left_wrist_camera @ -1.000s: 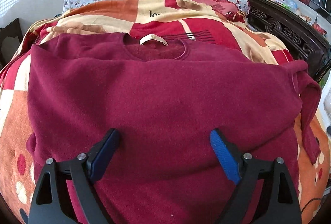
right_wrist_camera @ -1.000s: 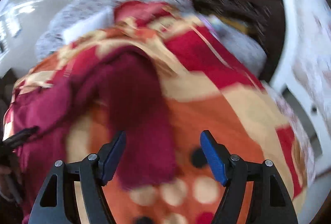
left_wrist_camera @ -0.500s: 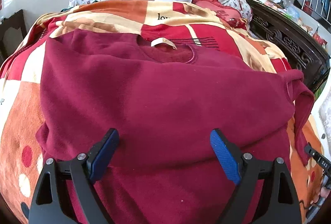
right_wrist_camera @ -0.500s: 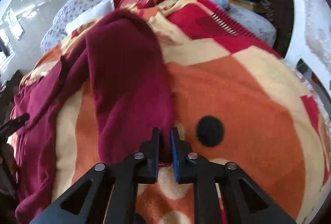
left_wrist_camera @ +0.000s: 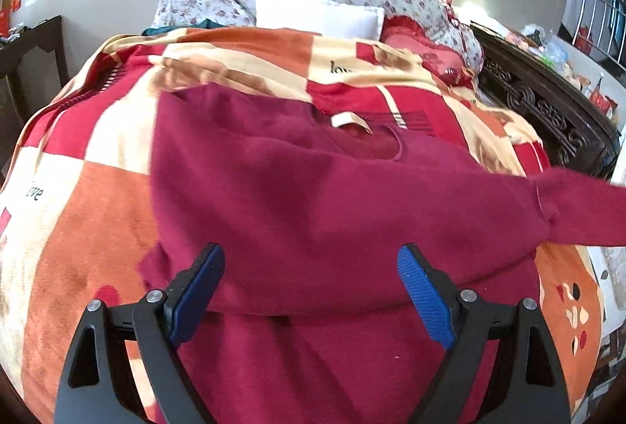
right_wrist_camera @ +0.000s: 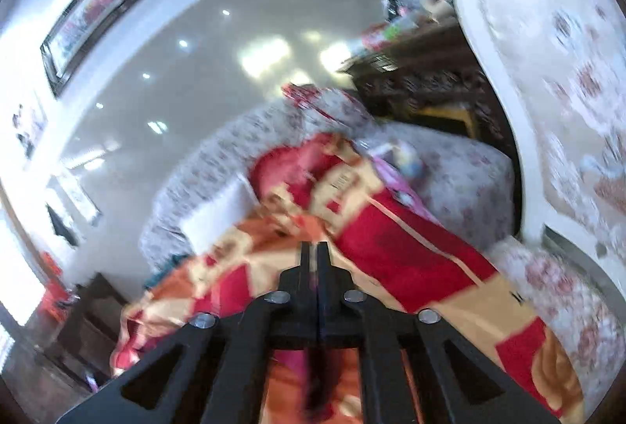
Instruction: Fold small clothes
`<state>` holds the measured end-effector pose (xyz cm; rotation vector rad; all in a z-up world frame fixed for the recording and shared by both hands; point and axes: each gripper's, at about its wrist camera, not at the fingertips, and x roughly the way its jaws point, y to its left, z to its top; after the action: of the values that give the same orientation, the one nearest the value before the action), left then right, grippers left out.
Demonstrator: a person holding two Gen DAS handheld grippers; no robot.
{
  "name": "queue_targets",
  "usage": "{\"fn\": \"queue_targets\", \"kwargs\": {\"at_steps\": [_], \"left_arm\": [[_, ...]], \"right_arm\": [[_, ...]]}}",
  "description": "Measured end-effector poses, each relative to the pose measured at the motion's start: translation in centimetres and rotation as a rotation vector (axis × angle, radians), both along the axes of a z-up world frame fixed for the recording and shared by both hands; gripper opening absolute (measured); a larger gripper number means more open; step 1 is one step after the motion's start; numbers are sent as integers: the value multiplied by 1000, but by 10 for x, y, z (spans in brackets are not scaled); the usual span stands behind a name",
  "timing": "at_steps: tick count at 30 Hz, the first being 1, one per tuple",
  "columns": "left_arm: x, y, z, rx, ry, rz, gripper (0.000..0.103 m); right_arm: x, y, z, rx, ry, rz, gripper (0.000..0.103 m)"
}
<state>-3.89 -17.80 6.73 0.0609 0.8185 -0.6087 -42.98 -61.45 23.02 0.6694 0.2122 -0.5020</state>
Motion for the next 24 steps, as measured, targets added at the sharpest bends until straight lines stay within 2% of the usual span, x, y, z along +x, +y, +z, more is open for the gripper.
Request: {"fn": "queue_targets", "kwargs": {"at_steps": [2,4,6,8,9,10,11,12,13,15,17,19,24], "left_arm": [[3,8,2,-15,-1,12,89],[7,15,2,-34,10,29,89],[10,21,0,-60,35,39,89],[11,26,-2,-76,51,43,89],[8,27,-4,-81,56,39,89],[7,28,-4,-79,56,31,89],[5,28,-4,-74,49,23,89],[4,29,-4,-69,42,20,89],[3,30,-3,-67,35,19,89],[3,33,-4,-67,33,20,89],[4,34,-6,-71,47,22,89],[6,35,-7,-70,54,26,89],[5,32,-10,-68,66,34,89]], "right_arm": [[13,14,23,-17,-24,83,2],[26,36,38,-65,-5,138,2],[47,59,46,-102,26,192,2],[61,72,42,-117,72,183,2],[65,73,34,-107,98,158,3],[67,74,26,-100,126,138,10],[69,72,13,-90,180,116,30],[71,69,-5,-72,240,105,45],[70,67,-24,-51,298,89,68],[67,62,-65,-6,429,49,70],[58,62,-98,25,501,36,70],[44,71,-122,42,539,45,70],[21,108,-146,4,562,144,70]]}}
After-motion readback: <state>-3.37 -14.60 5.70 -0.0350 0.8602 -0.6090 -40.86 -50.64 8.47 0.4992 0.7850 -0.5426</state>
